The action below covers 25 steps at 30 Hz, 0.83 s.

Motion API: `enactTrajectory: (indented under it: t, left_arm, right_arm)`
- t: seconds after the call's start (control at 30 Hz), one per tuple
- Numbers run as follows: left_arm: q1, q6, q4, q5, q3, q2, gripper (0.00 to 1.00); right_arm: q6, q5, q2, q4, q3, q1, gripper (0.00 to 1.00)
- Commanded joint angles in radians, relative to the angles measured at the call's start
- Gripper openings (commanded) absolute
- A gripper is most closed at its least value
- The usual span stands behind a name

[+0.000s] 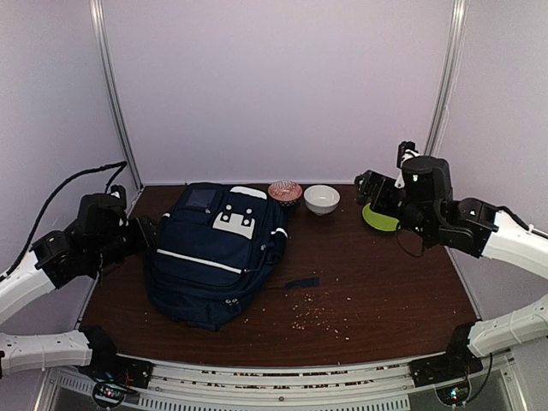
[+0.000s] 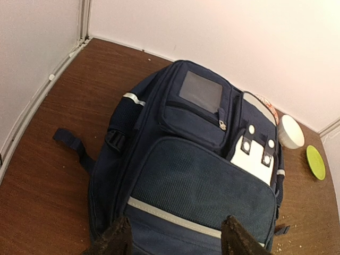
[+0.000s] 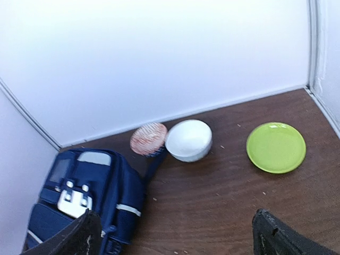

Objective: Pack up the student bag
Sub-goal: Adjust the student bag at the center of the board, then reset both arms

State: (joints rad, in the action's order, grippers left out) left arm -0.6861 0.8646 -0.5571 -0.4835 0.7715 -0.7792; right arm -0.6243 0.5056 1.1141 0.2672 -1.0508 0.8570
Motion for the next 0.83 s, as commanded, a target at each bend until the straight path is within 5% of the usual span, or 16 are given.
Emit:
enactTrajectory:
  t: [0.0, 0.23, 0.43, 0.8]
  left_arm:
    - [0.199, -0.165, 0.165, 0.223, 0.027, 0.001, 0.98]
    - [0.249, -0.389, 0.022, 0.071, 0.191, -0.100, 0.98]
    - [0.244, -0.469, 0.064, 0.155, 0.105, -0.043, 0.98]
    - [0.243, -0.486, 0.125, 0.105, 0.061, 0.050, 0.98]
  right_arm:
    - [-0.036, 0.081, -0.109, 0.139, 0.142, -0.031, 1.00]
    - [0.064, 0.107, -0.364, -0.018, 0.372, -0.053, 0.99]
    - [0.029, 0.184, -0.481, -0.133, 0.537, -0.056, 1.00]
    - [0.065, 0.190, -0.461, -0.190, 0.522, -0.058, 1.00]
